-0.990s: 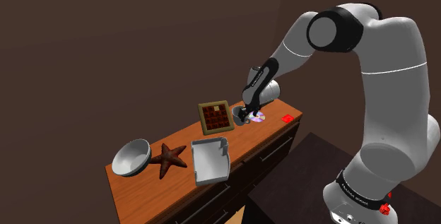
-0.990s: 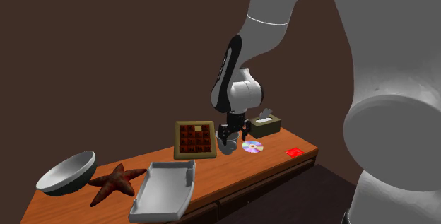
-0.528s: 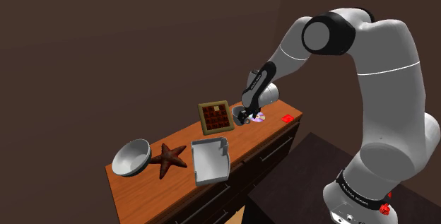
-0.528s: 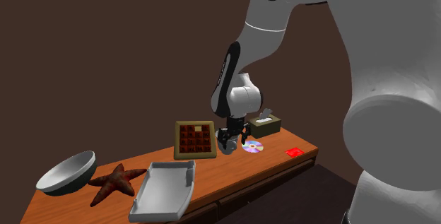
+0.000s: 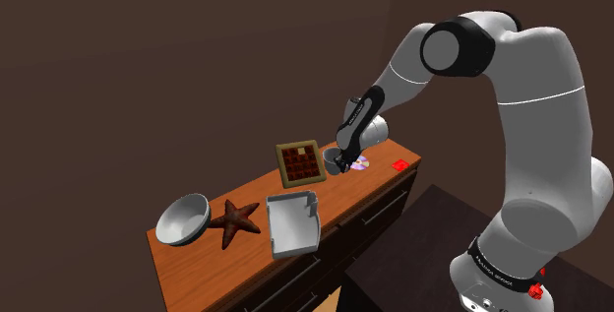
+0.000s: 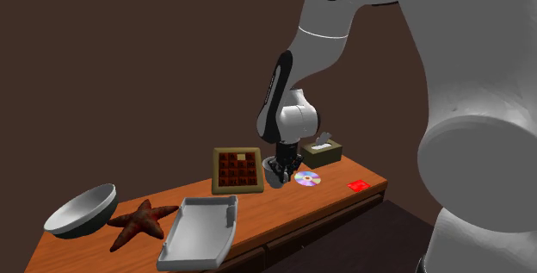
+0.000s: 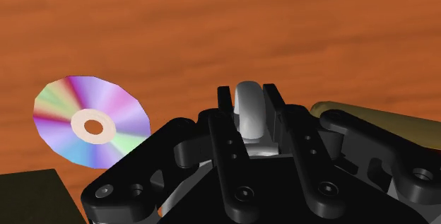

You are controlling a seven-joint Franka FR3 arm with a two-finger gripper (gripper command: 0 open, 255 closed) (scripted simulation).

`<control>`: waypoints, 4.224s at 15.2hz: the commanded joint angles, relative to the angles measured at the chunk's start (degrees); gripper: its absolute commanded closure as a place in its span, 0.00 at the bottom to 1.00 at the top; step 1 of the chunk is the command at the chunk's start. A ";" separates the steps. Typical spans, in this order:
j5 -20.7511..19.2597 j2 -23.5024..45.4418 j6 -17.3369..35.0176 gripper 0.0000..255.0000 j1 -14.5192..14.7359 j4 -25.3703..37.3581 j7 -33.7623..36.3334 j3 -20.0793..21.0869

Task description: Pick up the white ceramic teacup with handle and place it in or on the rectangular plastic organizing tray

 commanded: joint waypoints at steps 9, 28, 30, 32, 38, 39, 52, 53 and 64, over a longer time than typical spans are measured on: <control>-0.25 -3.07 -2.05 1.00 0.31 -0.96 0.18 -0.38; -2.12 -16.91 -13.70 1.00 1.59 -3.13 1.46 -2.03; -2.33 -18.22 -15.05 1.00 1.68 -3.09 1.60 -2.15; -2.55 -19.50 -16.42 1.00 1.75 -3.00 1.75 -2.26; -3.10 -22.78 -20.15 1.00 1.91 -2.53 2.11 -2.48; -3.51 -23.72 -19.95 1.00 2.80 -3.68 3.64 -2.12; -7.44 -32.52 -19.96 1.00 13.54 -12.87 24.78 5.27; -7.60 -32.87 -20.14 1.00 14.31 -13.10 26.43 6.02; -9.16 -33.23 -23.35 1.00 22.89 -11.08 44.43 14.38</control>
